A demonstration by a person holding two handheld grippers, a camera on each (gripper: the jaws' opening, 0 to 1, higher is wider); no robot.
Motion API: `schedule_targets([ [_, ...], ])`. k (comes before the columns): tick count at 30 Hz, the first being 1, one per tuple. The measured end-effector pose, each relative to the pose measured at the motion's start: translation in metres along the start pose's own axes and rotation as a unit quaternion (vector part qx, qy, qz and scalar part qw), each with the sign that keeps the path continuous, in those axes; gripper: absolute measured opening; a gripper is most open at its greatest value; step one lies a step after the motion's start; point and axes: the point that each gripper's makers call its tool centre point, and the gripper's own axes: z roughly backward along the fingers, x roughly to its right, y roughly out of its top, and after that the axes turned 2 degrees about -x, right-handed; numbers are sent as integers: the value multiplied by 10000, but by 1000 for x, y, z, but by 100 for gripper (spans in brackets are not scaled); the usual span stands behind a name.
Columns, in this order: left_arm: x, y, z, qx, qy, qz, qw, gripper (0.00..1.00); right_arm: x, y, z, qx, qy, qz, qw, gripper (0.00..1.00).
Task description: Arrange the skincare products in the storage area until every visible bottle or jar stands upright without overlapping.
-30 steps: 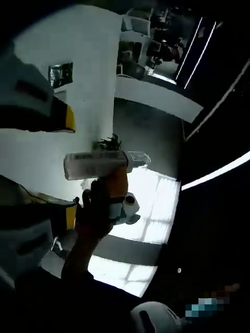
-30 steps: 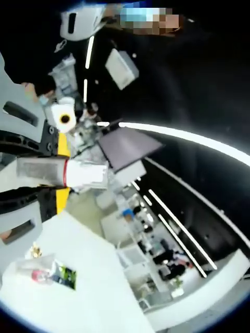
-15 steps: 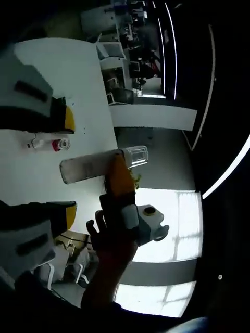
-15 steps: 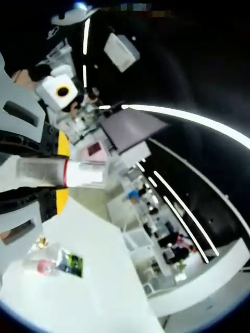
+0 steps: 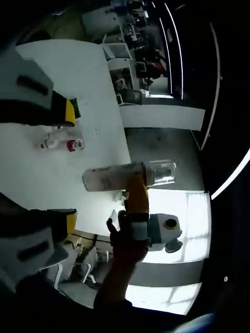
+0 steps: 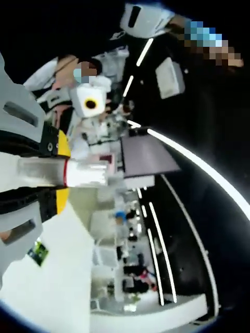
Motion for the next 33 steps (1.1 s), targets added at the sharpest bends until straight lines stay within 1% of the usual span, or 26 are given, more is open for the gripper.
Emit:
schedule_targets([
  [2,2,-5,-1,-77,-29,-38,10000,65,-3,-3,0,2,79,296,9995,13],
  [4,3,-9,-2,-134,-49,-80,9999,68,-7,-6,0,-45,143,394,9991,13],
  [6,3,-13,-2,-187,-67,-70,9998,70,-13,-8,0,-64,211,581,9981,13],
  [8,3,-17,-2,-235,-71,-79,9997,73,-22,-8,-1,-36,326,926,9952,13],
  [9,3,-19,-2,-253,-67,-66,9996,74,-27,-8,-1,-19,380,1026,9940,13],
  [11,2,-23,-1,-294,-65,-52,9995,77,-40,-6,0,103,565,1292,9900,13],
  [12,1,-25,-1,-304,-69,-48,9995,78,-40,-5,5,250,705,1409,9872,13],
  [14,0,-29,1,-334,-76,-3,9994,82,-49,-4,10,462,934,1418,9844,13],
  [15,-1,-32,1,-352,-82,20,9993,84,-51,-5,12,511,1015,1437,9831,13],
  [18,-1,-39,2,-436,-122,23,9990,91,-50,-17,19,447,1119,1495,9814,13],
  [22,-4,-55,3,-606,-139,-42,9981,99,-43,-25,26,541,1084,1679,9783,13],
  [23,-5,-59,3,-637,-153,-46,9978,99,-39,-26,28,579,1022,1865,9754,13],
  [24,-6,-64,3,-671,-159,-39,9976,99,-37,-28,28,570,968,2003,9733,13],
  [25,-7,-67,3,-703,-157,-15,9974,99,-34,-33,28,469,892,2187,9706,13],
  [26,-10,-73,2,-757,-137,52,9970,99,-32,-37,28,400,861,2274,9692,13],
  [27,-10,-75,2,-775,-134,75,9969,99,-32,-42,28,350,866,2332,9679,13],
  [28,-12,-81,1,-846,-133,141,9962,99,-33,-44,27,312,846,2471,9648,13],
  [29,-14,-85,1,-890,-112,186,9958,99,-37,-46,27,308,913,2618,9603,13],
  [30,-17,-90,0,-929,-71,250,9953,99,-41,-48,27,308,973,2624,9596,13],
  [32,-18,-95,-1,-986,-91,285,9947,99,-43,-52,26,291,1019,2722,9564,13],
  [33,-21,-98,-2,-1026,-53,313,9942,99,-45,-54,27,361,1084,2708,9558,13],
])
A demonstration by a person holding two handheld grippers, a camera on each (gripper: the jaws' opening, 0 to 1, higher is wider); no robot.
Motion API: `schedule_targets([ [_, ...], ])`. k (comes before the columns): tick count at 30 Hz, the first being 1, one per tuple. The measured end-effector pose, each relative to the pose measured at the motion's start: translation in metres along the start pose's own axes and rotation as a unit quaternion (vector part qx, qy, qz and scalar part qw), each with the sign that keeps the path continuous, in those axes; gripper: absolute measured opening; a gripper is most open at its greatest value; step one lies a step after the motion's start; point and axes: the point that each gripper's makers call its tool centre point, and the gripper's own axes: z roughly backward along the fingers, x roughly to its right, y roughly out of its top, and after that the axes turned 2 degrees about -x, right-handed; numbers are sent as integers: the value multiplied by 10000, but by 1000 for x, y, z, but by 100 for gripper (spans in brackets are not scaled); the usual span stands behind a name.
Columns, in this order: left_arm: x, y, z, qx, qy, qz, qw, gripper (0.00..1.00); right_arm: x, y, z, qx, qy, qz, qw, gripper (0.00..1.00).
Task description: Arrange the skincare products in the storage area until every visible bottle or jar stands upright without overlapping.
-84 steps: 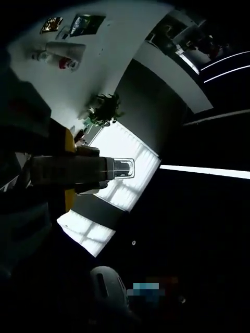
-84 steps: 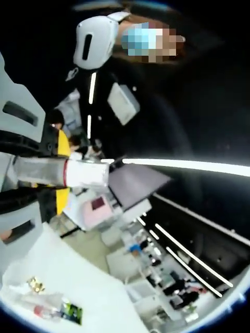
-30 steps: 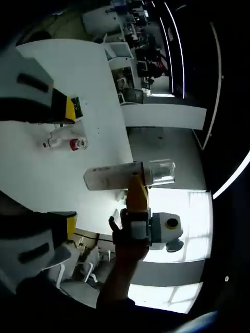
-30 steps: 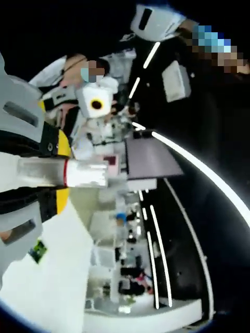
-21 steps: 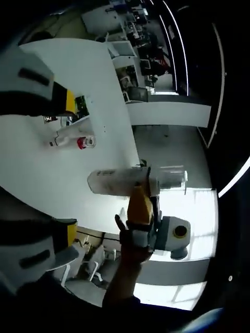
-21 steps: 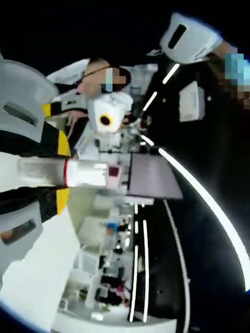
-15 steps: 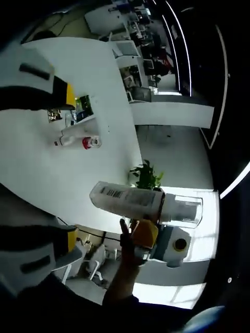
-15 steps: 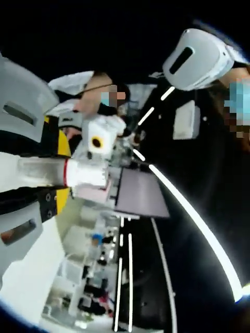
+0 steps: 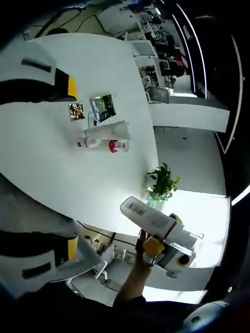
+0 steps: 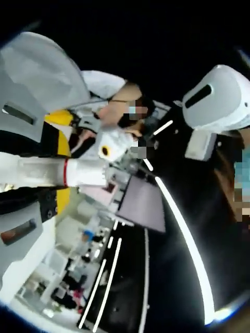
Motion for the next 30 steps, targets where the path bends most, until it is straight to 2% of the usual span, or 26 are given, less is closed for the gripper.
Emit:
schedule_targets([
  [8,-7,-6,-8,-118,28,67,9999,99,12,-3,2,300,-73,-150,9994,13],
  [13,-9,-12,-12,-197,29,85,9998,99,17,-14,6,354,-115,-340,9987,13],
  [17,-10,-14,-10,-227,66,109,9997,99,20,-35,8,237,-143,-540,9982,13],
  [21,-9,-16,-5,-243,115,113,9996,99,29,-56,13,324,-276,-939,9947,13],
  [22,-9,-17,-3,-257,132,113,9995,99,29,-60,14,441,-238,-1147,9921,13],
  [23,-9,-18,-1,-260,154,111,9995,99,34,-70,15,385,-364,-1188,9915,13],
  [25,-9,-21,2,-276,197,110,9994,99,33,-75,16,465,-266,-1296,9901,13],
  [26,-8,-22,4,-280,222,99,9993,99,36,-80,15,440,-336,-1323,9897,13],
  [30,-9,-27,8,-278,250,109,9992,99,33,-93,13,376,-212,-1376,9895,13],
])
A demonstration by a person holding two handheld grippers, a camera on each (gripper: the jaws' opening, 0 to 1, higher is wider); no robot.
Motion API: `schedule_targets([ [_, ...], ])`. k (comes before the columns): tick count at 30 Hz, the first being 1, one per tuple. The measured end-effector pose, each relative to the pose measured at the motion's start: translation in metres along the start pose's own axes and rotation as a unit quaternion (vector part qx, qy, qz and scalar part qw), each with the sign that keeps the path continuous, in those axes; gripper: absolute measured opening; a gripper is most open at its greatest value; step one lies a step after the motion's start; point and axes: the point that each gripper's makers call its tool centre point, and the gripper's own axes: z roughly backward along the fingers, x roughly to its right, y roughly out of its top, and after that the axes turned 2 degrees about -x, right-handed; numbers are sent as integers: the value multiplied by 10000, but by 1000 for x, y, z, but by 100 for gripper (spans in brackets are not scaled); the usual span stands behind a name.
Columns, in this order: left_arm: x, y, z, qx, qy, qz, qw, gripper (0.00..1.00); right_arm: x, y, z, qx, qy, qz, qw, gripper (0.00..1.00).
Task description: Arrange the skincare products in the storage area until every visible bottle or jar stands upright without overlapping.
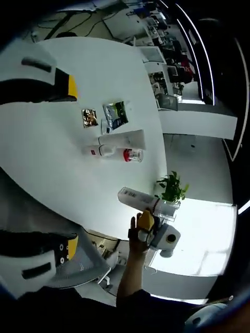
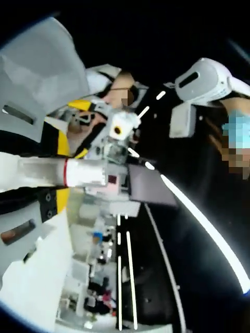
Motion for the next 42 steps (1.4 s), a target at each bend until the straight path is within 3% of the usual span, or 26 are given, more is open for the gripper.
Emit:
schedule_targets([
  [10,-7,-6,2,89,96,-53,9999,99,13,-33,0,19,-68,-328,9994,13],
  [27,-18,-37,-5,43,270,201,9994,99,32,-100,-6,-179,-93,-571,9982,13],
  [42,-17,-64,-15,-72,432,239,9988,99,47,-150,-14,-120,-5,-675,9976,13],
])
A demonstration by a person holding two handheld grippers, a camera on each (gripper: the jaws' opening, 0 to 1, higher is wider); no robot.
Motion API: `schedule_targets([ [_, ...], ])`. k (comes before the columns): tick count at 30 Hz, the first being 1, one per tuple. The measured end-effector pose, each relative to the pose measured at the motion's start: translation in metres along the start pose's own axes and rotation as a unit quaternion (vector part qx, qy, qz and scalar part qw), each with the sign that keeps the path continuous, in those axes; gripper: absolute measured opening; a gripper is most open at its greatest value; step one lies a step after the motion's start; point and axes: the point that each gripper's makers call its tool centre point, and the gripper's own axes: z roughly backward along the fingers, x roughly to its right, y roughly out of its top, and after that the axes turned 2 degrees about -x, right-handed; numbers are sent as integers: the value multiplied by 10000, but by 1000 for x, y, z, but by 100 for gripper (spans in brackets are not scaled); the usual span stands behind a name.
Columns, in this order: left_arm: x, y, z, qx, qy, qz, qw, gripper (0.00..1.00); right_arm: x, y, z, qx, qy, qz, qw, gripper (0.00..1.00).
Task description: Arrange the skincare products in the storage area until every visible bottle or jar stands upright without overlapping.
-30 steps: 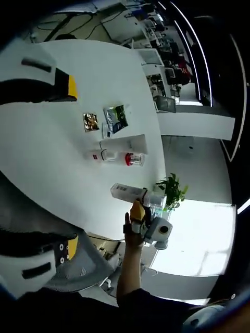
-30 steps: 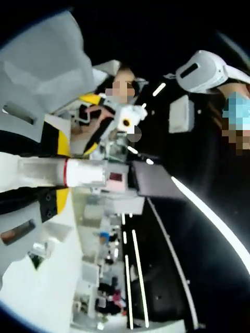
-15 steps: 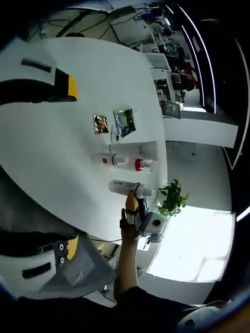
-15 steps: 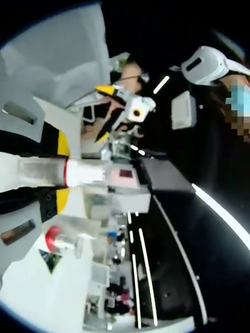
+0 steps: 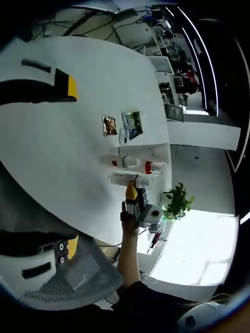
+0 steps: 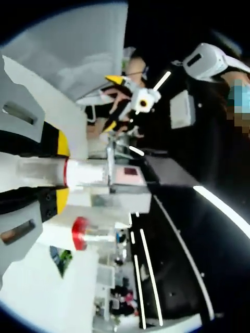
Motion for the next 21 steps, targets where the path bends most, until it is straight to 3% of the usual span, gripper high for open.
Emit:
schedule_targets([
  [6,2,-4,-1,52,79,4,10000,99,3,-16,-2,-97,69,76,9999,13],
  [21,1,-14,-5,-98,54,-79,9999,99,12,-24,-4,-42,-19,182,9998,13],
])
